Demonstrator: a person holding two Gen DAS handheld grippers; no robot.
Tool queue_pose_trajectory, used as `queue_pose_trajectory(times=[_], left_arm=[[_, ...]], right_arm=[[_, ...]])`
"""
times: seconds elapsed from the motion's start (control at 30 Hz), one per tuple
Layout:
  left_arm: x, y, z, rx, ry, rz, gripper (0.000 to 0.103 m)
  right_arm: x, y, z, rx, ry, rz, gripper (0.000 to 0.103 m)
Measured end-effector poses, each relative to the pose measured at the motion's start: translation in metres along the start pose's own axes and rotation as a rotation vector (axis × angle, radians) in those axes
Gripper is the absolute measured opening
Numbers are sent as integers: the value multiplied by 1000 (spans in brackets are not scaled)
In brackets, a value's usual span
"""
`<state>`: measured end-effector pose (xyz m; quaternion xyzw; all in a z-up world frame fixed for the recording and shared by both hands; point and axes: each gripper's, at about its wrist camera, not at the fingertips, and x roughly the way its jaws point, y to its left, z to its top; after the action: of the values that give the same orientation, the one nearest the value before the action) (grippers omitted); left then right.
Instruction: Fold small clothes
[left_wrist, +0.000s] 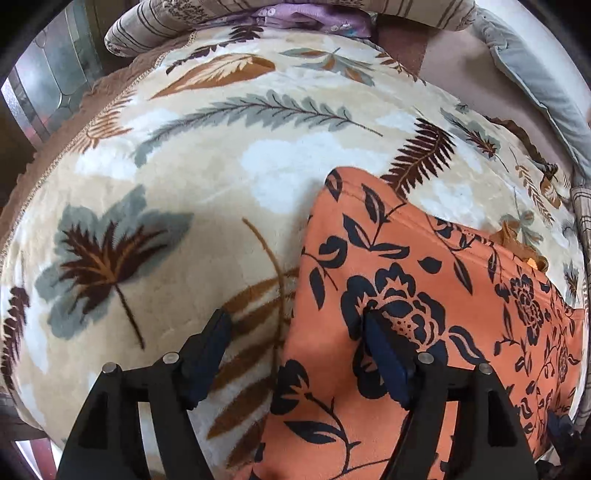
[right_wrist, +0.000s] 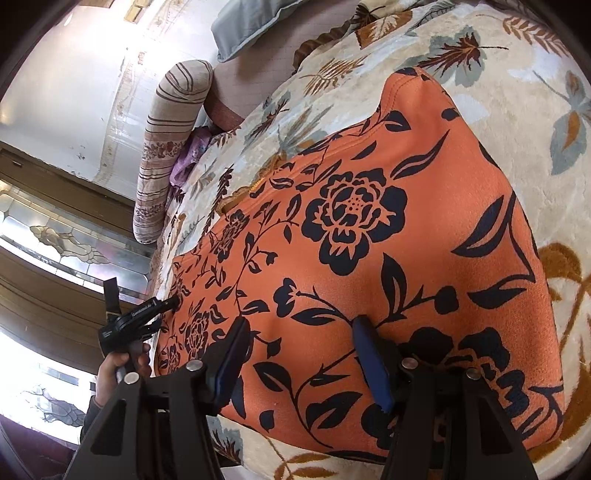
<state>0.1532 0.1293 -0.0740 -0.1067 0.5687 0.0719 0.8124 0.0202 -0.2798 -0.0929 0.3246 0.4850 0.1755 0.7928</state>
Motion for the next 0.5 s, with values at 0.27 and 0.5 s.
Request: queue_pose_trajectory(times=[0.27,0.5], left_arm=[[-12,-1,-23,58,-27,35,76],[-52,17,-52,-25,-114,-68,76]], right_arm=[[0,1,-1,-5,-8,-4,62],[-2,-1,-1,9,-9,11,62]])
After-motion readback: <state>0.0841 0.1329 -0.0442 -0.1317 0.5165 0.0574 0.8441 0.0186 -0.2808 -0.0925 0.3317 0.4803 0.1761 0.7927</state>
